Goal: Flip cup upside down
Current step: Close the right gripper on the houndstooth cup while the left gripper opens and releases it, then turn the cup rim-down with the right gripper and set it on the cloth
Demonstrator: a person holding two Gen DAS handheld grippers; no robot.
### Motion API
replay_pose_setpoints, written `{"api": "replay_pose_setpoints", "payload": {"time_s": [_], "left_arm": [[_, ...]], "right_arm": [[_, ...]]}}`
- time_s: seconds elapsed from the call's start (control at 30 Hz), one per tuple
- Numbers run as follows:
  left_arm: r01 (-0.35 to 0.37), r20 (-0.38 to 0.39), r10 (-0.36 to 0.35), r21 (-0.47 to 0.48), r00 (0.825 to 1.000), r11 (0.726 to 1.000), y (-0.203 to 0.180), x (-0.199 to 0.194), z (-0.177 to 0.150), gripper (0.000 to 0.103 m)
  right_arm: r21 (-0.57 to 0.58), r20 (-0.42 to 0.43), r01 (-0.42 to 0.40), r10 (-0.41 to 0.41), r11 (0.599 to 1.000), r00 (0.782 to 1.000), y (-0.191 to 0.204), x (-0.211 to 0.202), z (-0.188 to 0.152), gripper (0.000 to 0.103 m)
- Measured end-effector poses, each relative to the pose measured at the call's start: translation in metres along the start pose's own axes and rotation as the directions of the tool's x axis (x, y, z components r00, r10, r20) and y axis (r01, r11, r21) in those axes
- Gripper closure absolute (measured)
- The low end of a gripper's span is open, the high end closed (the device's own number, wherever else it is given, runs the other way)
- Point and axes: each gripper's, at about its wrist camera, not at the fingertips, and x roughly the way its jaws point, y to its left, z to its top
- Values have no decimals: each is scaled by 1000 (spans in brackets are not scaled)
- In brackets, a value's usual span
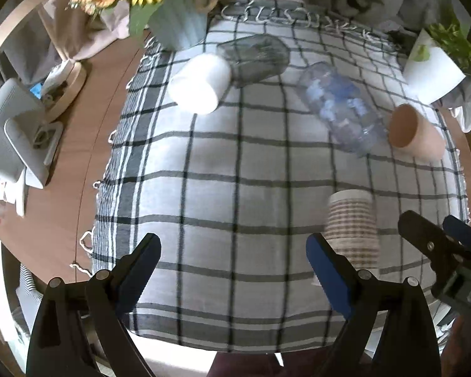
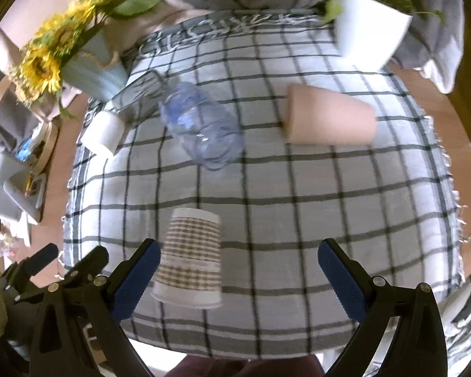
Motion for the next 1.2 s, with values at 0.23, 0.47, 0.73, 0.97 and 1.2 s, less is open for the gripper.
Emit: {"api": "replay_pose_setpoints", "payload": {"time_s": [0.23,0.47,0.73,0.97,1.2], "left_arm": [[-6,-52,5,-11,999,1000,18,23,2,8],[9,-81,-10,-10,997,1000,23,39,8,8],[15,-95,-16,-2,995,1000,23,49,15,8],[17,-102,-16,13,995,1000,21,54,16,8],[25,-87,-24,13,996,1000,21,49,15,8]], "right_arm": [[-19,-88,-23,21,1000,996,21,33,8,8],[9,-187,-37,38,999,982,23,63,21,13],[20,-290,-46,50,999,956,24,94,27,23],[19,-298,-76,78,997,951,28,100,25,46],[13,-241,-87,88,996,967,31,85,25,46]]}}
